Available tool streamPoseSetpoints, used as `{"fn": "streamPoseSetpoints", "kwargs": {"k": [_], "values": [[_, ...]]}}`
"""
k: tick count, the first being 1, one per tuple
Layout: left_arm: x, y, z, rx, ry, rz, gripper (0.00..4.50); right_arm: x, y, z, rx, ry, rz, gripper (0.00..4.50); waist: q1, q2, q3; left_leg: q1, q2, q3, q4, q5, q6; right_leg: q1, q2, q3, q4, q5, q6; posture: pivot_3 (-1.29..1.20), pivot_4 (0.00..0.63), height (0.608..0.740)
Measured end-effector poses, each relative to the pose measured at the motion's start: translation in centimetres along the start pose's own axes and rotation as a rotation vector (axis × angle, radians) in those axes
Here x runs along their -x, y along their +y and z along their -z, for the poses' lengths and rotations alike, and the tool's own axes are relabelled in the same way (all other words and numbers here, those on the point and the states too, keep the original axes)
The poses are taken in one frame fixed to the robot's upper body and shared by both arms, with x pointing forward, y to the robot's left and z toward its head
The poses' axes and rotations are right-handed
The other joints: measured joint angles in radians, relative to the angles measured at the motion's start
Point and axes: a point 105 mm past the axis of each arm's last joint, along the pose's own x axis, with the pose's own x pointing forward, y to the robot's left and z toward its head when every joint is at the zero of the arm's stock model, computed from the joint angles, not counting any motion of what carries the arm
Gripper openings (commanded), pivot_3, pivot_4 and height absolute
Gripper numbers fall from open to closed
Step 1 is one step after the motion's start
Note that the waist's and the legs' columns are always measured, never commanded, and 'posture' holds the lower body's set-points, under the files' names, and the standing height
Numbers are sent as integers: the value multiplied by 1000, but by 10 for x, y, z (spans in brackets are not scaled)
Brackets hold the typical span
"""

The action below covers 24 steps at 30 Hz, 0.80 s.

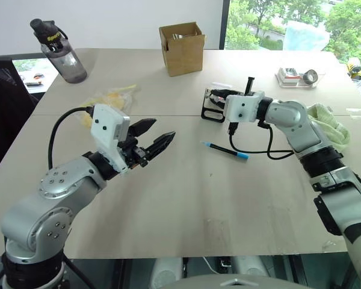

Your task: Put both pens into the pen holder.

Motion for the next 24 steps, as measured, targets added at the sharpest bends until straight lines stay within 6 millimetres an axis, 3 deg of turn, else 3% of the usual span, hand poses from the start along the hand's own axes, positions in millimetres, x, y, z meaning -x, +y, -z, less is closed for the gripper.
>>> {"fn": "streamPoseSetpoints", "kwargs": {"k": [1, 2, 3, 7, 9, 10, 15, 19, 21, 22, 23, 24], "values": [[0, 0, 0, 0, -1, -1, 3207, -1, -1, 1, 2, 4, 2, 114, 0, 0, 0, 0, 0, 0, 0, 0, 0, 0, 0, 0, 0, 0, 0, 0, 150, 736], [-1, 0, 0, 4, -4, -2, 3256, -1, -2, 2, 5, 15, 7, 1135, 0, 0, 0, 0, 0, 0, 0, 0, 0, 0, 0, 0, 0, 0, 0, 0, 150, 736], [-1, -1, 0, 8, -6, 1, 3256, -2, -3, 4, 2, 27, 11, 1338, 0, 0, 0, 0, 0, 0, 0, 0, 0, 0, 0, 0, 0, 0, 0, 0, 150, 736], [-4, -4, 2, 10, -3, 7, 3256, -5, -5, 8, -2, 53, 32, 3091, 0, 0, 0, 0, 0, 0, 0, 0, 0, 0, 0, 0, 0, 0, 0, 0, 150, 736], [-4, -4, 3, 9, -1, 8, 3256, -5, -8, 9, 0, 63, 45, 4201, 0, 0, 0, 0, 0, 0, 0, 0, 0, 0, 0, 0, 0, 0, 0, 0, 150, 736], [-5, -4, 3, 9, -2, 8, 3256, -5, -9, 9, 1, 66, 52, 4466, 0, 0, 0, 0, 0, 0, 0, 0, 0, 0, 0, 0, 0, 0, 0, 0, 150, 736], [-5, -4, 2, 5, -13, 4, 3256, -2, -18, 13, -47, 83, 106, 4466, 0, 0, 0, 0, 0, 0, 0, 0, 0, 0, 0, 0, 0, 0, 0, 0, 150, 736], [-7, -6, 4, 7, -15, 10, 3256, 5, -26, 10, -235, 47, 139, 4466, 1, 0, 0, 0, 0, 0, 0, 0, 0, 0, 0, 0, 0, 0, 0, 0, 150, 736], [-4, -5, 9, 13, -2, 1, 3256, 12, -14, 12, -361, 43, 87, 4466, 3, 0, 0, 0, 0, 0, 0, 0, 0, 1, -1, 0, 0, 0, 0, 0, 150, 736], [-3, -6, 12, 21, 6, 4, 3256, 18, -2, 16, -439, 60, 34, 4466, 4, 0, 0, -1, 0, 0, 0, 0, 0, 0, -1, -1, -1, 0, 0, 0, 150, 736], [1, -6, 20, 40, 27, 5, 3256, 31, 22, 24, -556, 104, -66, 4466, 6, 0, 0, -1, 0, 0, 0, 0, 0, 1, -2, -2, -1, 0, 0, 0, 150, 736], [3, -5, 22, 46, 35, 2, 3256, 35, 30, 28, -595, 126, -95, 4466, 6, 0, 0, -1, 0, 0, 0, 0, 0, 0, -2, -2, -1, 0, 0, 0, 150, 736]]}}
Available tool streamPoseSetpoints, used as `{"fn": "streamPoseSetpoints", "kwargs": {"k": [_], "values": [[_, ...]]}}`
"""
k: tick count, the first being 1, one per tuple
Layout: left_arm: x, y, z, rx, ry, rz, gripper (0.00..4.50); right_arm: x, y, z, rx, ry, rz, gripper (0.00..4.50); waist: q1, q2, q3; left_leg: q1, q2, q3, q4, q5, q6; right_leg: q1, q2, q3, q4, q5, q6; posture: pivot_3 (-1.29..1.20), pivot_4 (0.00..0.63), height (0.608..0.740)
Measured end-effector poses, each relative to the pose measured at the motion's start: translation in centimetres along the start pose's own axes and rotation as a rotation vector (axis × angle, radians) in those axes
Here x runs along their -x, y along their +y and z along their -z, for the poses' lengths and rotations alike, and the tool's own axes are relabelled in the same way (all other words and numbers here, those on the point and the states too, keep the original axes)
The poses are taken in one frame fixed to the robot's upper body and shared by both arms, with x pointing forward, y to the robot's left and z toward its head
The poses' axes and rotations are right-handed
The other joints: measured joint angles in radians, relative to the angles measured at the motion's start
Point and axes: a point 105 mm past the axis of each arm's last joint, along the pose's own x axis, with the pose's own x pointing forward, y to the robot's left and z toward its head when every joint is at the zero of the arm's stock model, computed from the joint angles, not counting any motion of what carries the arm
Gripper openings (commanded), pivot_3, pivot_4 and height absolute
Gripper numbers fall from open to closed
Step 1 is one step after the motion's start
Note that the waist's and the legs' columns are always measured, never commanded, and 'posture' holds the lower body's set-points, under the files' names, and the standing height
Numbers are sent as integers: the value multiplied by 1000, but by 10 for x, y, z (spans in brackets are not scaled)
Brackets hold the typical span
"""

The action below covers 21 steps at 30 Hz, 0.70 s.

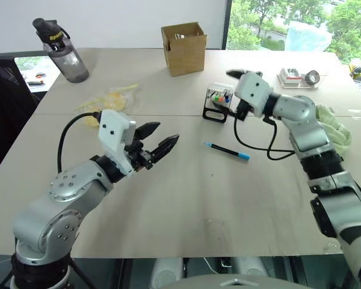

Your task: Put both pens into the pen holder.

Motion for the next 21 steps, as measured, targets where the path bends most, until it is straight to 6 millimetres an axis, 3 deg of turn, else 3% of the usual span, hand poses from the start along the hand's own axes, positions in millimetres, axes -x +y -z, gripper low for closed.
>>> {"fn": "streamPoseSetpoints", "kwargs": {"k": [4, 7, 10, 18, 21], "values": [[12, -9, 19, 77, 58, 70, 3256, 21, 37, 46, -237, 188, -146, 4466, -6, 0, 0, 1, -1, 0, 0, 0, 0, 0, 0, 0, 1, 0, 0, 0, 150, 736], [21, -23, 38, 143, 134, 150, 3256, 31, 49, 66, -322, 279, -180, 4466, -11, 0, 0, 3, 0, 1, 0, 0, 1, 0, 2, 2, 2, 0, 0, 0, 150, 736], [26, -28, 43, 159, 160, 175, 3256, 37, 53, 74, -337, 340, -197, 3598, -5, 0, 0, 3, 0, 0, 0, -2, 3, 0, 4, 2, 2, 0, 0, 0, 150, 736], [22, -26, 37, 151, 118, 168, 3256, 35, 59, 70, -269, 340, -233, 23, -4, 0, 0, 3, 0, 0, 1, -2, 4, 2, 4, 2, 1, 0, 0, 0, 150, 736], [21, -24, 38, 167, 108, 144, 3256, 35, 60, 70, -257, 330, -231, 23, -5, 0, 0, 3, 0, 0, 1, -2, 4, 2, 4, 2, 1, 0, 0, 0, 150, 736]]}}
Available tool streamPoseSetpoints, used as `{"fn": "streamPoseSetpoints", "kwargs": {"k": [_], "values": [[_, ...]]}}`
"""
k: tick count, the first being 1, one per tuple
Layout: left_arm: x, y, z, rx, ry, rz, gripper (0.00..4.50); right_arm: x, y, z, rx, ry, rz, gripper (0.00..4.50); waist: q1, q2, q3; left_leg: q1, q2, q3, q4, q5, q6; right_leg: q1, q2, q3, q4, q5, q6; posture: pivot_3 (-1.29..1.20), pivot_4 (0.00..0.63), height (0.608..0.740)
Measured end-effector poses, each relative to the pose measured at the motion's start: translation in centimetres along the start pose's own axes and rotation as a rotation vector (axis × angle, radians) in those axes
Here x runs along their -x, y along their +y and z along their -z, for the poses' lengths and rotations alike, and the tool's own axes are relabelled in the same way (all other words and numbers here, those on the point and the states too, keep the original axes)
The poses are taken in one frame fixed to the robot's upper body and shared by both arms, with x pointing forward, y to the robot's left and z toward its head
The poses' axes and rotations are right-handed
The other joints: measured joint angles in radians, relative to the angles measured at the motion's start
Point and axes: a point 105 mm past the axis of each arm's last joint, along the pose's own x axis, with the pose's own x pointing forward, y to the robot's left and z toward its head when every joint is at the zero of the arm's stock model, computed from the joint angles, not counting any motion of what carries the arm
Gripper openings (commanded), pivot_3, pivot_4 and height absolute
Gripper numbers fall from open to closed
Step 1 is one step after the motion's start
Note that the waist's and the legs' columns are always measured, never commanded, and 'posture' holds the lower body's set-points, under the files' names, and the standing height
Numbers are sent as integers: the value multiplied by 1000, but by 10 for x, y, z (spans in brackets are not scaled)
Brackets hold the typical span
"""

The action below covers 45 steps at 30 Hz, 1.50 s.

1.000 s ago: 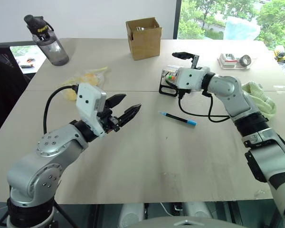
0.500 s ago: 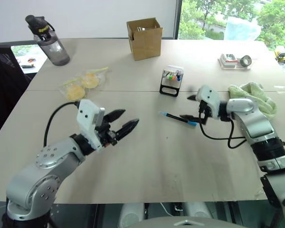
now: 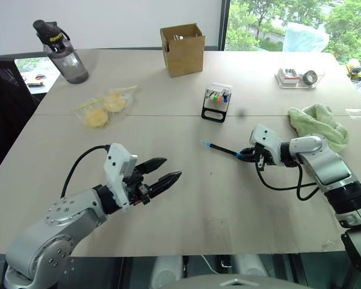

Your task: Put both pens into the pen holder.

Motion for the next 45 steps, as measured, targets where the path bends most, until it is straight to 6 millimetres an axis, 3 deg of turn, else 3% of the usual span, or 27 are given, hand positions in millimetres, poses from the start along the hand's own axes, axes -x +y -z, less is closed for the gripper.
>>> {"fn": "streamPoseSetpoints", "kwargs": {"k": [5, 7, 13, 20, 25, 32, 38, 43, 45], "values": [[-10, 12, -11, 157, -168, -82, 3256, -3, 4, -9, -67, -107, -7, 23, 1, 0, 0, 0, 0, 0, 1, 0, 0, 0, 0, 0, 0, 0, 0, 0, 150, 736], [-14, 18, -21, 330, -329, -117, 3256, -5, 12, -31, -105, -247, -42, 23, -1, 0, 0, -1, 1, -1, 1, 1, -1, 0, 0, 0, 0, 0, 0, 0, 150, 736], [-16, 15, -40, 614, -570, -92, 3256, 5, 36, -85, -121, -515, -166, 23, 2, -1, 0, -1, 0, -2, 1, 2, -3, 1, 0, -1, 1, 0, 0, 0, 150, 736], [-15, 16, -61, 674, -672, -42, 3256, 11, 50, -96, -134, -585, -235, 23, 2, -1, 0, 1, -1, -2, 2, 2, -3, 4, 0, -1, 0, 0, 0, 0, 150, 736], [-21, 8, -63, 667, -641, 5, 3256, 14, 56, -100, -130, -599, -263, 23, 1, -1, 0, 2, -1, -2, 2, 2, -4, 5, 1, -1, 0, 0, 0, 0, 150, 736], [-25, 5, -65, 652, -626, 25, 140, 15, 60, -101, -117, -588, -288, 0, 2, -1, 0, 2, -1, -2, 2, 2, -4, 5, 1, -2, -1, 0, 1, 0, 150, 736], [-27, 6, -63, 645, -606, 28, 59, 18, 61, -99, -112, -567, -290, 0, 2, -1, 0, 2, -1, -3, 2, 2, -4, 5, 1, -2, -1, 0, 1, 0, 150, 736], [-31, 2, -58, 497, -496, 35, 0, 16, 72, -82, -199, -415, -381, 2254, 2, -1, 0, 2, -1, -3, 2, 2, -4, 5, 2, -3, -1, 0, 0, 0, 150, 736], [-33, 1, -53, 413, -430, 31, 0, 15, 74, -75, -250, -356, -397, 2254, 1, -1, 0, 2, -1, -3, 2, 2, -3, 5, 2, -3, -1, 0, 0, 0, 150, 736]]}}
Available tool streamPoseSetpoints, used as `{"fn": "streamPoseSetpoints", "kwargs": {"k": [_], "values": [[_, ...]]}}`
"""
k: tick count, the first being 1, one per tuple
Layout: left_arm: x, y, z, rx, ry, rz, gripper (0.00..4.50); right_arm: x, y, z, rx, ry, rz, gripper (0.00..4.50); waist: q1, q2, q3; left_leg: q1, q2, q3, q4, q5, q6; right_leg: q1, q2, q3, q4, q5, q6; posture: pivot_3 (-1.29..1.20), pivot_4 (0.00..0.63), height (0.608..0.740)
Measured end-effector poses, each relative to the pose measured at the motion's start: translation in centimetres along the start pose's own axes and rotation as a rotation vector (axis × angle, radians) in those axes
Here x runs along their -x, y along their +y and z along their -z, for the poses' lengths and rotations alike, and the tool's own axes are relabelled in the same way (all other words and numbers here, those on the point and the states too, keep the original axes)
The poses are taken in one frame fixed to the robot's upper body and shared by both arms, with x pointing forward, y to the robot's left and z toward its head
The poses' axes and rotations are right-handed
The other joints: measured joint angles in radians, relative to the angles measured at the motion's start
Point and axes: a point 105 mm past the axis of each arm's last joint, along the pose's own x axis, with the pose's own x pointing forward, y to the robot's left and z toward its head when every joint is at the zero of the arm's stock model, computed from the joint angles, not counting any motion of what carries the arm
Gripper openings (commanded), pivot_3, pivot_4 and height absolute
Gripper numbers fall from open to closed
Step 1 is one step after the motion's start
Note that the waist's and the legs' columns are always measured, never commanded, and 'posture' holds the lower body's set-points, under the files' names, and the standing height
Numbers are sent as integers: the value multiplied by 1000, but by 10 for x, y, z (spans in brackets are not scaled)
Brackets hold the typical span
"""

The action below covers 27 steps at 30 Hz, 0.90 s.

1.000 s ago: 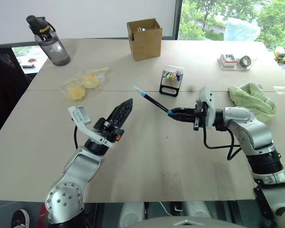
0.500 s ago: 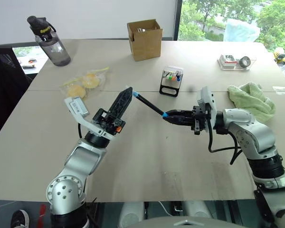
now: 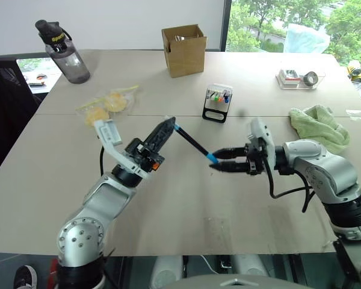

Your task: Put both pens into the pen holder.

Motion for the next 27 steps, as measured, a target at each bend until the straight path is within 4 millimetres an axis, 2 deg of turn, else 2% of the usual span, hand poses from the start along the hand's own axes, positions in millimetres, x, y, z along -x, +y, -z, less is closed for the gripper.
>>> {"fn": "streamPoseSetpoints", "kwargs": {"k": [4, 8, 14, 19, 27], "values": [[-1, 2, 22, -184, 192, 32, 0, -2, -3, 0, -34, 88, 16, 2254, -1, 0, 0, 0, 0, 0, 0, -2, 3, 0, 1, 0, 0, 0, 0, 0, 150, 736], [-6, -2, 35, -285, 289, 101, 0, -19, -4, -12, -34, 123, 35, 2254, -1, 0, 0, 0, 0, 0, 0, -2, 3, -1, 0, 0, 0, 0, 0, 0, 150, 736], [-10, -4, 40, -365, 337, 146, 0, -34, -2, -25, -60, 149, 46, 2254, 1, 0, 0, -2, 0, 0, -1, -2, 3, -2, -2, -1, -1, 0, 0, 0, 150, 736], [-11, -7, 42, -370, 348, 174, 0, -39, 0, -28, -90, 170, 49, 72, 0, 0, 0, -2, 0, 0, -1, -2, 4, -2, -2, -1, -1, 0, 0, 0, 150, 736], [-10, -5, 43, -337, 340, 155, 0, -41, 0, -28, -128, 174, 60, 19, -1, 0, 0, -3, 0, 0, -1, -2, 4, -2, -2, -1, -1, 0, 0, 0, 150, 736]]}}
